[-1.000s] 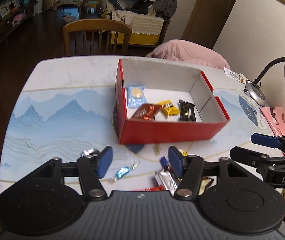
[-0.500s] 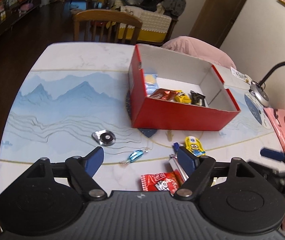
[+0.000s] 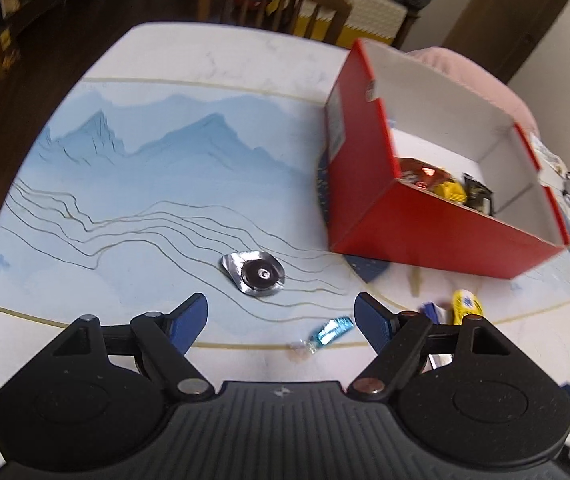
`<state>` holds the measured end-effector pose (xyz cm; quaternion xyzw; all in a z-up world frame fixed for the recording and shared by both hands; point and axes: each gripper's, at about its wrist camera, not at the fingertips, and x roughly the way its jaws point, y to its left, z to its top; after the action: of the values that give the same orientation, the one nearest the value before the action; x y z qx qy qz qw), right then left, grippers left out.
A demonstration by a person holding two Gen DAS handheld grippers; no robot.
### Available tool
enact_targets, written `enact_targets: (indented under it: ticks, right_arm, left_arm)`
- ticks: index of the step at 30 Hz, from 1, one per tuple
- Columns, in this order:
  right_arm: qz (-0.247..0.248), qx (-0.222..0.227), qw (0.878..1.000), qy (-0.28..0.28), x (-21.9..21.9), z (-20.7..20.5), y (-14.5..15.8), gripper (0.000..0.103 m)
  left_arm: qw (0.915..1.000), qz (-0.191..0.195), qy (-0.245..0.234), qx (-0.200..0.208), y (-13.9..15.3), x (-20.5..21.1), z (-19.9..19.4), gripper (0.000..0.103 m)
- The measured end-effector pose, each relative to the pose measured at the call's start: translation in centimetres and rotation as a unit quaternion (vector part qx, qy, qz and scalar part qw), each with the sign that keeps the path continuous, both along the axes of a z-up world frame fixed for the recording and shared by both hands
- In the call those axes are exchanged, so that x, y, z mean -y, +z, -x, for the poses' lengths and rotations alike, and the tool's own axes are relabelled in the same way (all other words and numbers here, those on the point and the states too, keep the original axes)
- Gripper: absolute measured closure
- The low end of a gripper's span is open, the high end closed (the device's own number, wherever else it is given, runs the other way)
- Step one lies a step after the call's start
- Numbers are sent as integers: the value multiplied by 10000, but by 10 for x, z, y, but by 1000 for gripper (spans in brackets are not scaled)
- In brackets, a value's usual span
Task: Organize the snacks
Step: 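Lower the left tool onto the silver foil candy while the right tool approaches the yellow Minion packet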
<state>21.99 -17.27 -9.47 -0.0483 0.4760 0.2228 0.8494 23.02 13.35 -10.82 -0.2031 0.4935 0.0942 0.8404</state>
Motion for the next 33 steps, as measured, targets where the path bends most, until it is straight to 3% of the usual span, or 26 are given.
enact_targets:
  ticks: [7,19,27,33]
  right_arm:
    - [39,-194,9998,-48,7,-12,-10,9]
    - [52,-378,9990,230,1,-24,-21,32]
    - [-44,-297,9992,261,-20,-52,-12,33]
    - [152,-445,9986,227,-48,-76,-25,31]
  left_arm:
    - [9968,480,542,-348,-27,-17,-27,23]
    - [9965,138,629,-530,-40,-13,-47,24]
    - [9960,70,724,-512,-42,-15,-50,26]
    - [9958,-140,706,-569,-41,-9,-53,42]
